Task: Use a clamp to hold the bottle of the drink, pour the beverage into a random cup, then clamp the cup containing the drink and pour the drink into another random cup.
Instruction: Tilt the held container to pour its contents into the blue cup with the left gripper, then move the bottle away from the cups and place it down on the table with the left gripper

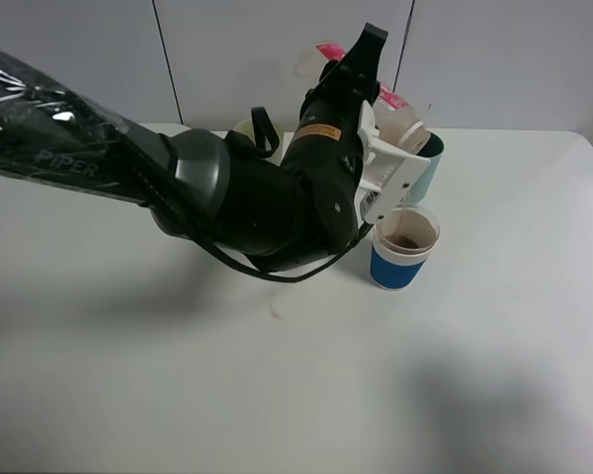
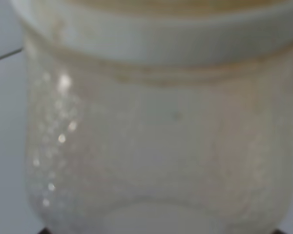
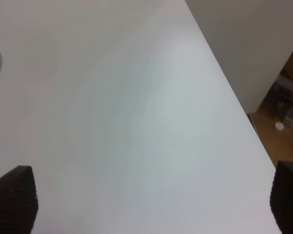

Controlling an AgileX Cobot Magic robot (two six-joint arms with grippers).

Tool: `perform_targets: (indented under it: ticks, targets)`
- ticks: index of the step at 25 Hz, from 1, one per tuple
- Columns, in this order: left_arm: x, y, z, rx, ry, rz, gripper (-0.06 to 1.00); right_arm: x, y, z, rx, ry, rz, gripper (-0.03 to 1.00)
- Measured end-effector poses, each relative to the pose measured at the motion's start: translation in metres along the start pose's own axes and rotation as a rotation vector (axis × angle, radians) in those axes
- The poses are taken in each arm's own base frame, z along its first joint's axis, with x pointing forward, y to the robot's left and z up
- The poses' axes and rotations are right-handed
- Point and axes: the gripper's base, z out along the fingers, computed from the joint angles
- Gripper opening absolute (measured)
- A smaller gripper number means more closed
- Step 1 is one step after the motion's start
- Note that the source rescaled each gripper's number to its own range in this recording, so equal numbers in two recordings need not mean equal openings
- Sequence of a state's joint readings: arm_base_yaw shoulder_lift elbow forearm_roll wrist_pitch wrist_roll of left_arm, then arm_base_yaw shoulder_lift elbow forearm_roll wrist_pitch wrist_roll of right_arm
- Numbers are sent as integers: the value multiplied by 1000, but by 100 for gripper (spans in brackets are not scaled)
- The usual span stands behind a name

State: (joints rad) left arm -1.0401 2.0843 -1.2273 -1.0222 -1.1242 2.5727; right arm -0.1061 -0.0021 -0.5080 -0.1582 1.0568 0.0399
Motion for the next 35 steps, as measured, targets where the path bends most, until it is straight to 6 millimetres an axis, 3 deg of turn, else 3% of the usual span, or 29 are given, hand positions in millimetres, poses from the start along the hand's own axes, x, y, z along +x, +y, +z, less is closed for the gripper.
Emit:
perform_targets:
  ticks: [28,31,35]
  targets:
    - [-5,12,-1,-136,-47,91,5,0,0,0,0,0,0,85]
    - [-5,11,-1,-119,-56,41,5,0,0,0,0,0,0,85]
    - [-5,6,-1,-10,-80,-152,5,0,0,0,0,0,0,85]
